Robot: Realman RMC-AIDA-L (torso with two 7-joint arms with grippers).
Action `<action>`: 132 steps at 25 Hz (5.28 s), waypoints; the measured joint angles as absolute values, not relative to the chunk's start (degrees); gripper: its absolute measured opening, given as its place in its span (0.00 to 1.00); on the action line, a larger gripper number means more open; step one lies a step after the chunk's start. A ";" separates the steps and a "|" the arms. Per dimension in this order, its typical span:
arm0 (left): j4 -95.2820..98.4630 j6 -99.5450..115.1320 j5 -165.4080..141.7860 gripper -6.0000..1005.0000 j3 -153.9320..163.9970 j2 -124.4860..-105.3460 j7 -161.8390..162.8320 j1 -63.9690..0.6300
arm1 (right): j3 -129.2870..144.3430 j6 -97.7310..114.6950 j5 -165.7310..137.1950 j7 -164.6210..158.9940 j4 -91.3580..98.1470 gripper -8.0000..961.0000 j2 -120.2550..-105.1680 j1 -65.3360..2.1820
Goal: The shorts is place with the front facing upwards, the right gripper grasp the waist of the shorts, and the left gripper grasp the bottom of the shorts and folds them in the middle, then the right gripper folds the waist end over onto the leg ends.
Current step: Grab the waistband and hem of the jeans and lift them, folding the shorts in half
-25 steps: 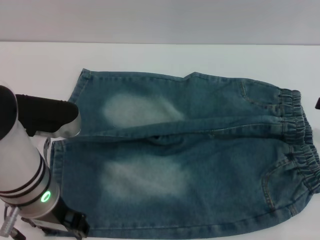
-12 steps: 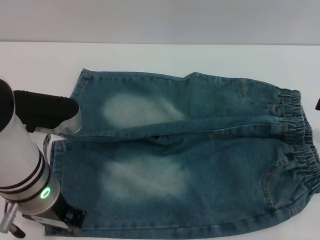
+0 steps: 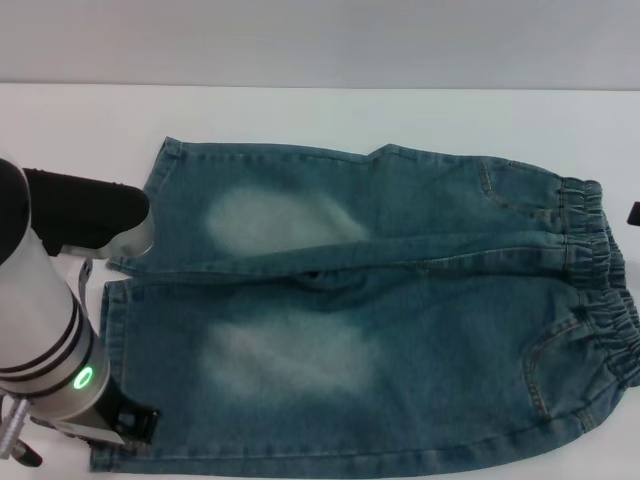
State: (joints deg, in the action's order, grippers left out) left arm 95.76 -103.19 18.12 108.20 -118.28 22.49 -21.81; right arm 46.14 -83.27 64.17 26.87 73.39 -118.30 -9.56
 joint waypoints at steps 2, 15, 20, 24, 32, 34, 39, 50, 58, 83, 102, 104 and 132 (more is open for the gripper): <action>95.73 -103.04 18.10 0.20 108.22 -118.30 22.52 -21.66 | 46.14 -83.27 64.17 26.89 73.39 0.73 -118.30 -9.57; 94.82 -102.14 18.03 0.62 108.27 -118.30 22.52 -21.20 | 46.14 -83.23 64.16 26.90 73.20 0.73 -118.30 -9.67; 93.41 -101.62 18.40 0.76 108.25 -118.30 22.27 -21.10 | 46.14 -83.23 64.17 26.89 73.20 0.73 -118.30 -9.74; 93.13 -101.57 18.57 0.82 108.26 -118.37 22.23 -21.15 | 46.14 -83.23 64.17 26.90 73.20 0.73 -118.30 -9.78; 92.94 -101.57 19.47 0.80 108.35 -118.39 22.18 -21.42 | 46.14 -83.23 64.17 26.90 73.20 0.72 -118.30 -10.03; 92.90 -101.53 19.65 0.79 108.36 -118.39 22.24 -21.44 | 46.14 -83.24 64.17 26.90 73.17 0.72 -118.30 -10.03; 92.90 -101.50 19.79 0.78 108.36 -118.39 22.32 -21.45 | 46.14 -83.23 64.17 26.90 73.14 0.72 -118.30 -10.02; 92.80 -101.81 20.09 0.75 108.13 -118.37 22.10 -21.77 | 46.14 -83.26 64.17 26.89 73.12 0.72 -118.30 -10.02; 91.04 -101.85 21.31 0.70 107.90 -118.31 21.13 -21.89 | 46.14 -83.36 64.17 26.89 73.12 0.72 -118.28 -9.86; 97.16 -100.49 21.80 0.09 107.85 -118.30 20.72 -22.43 | 46.16 -83.28 63.12 27.31 70.83 0.71 -118.44 -9.63; 98.35 -101.61 22.04 0.10 103.28 -118.13 17.09 -25.22 | 46.30 -83.20 61.21 28.56 66.17 0.71 -118.83 -6.32; 98.37 -101.98 22.06 0.10 103.16 -118.08 16.81 -25.22 | 46.36 -83.31 61.02 28.56 66.13 0.71 -118.83 -6.24; 97.28 -101.70 21.61 0.11 102.29 -118.22 14.38 -26.35 | 46.67 -82.90 60.83 30.08 61.96 0.70 -118.92 -6.15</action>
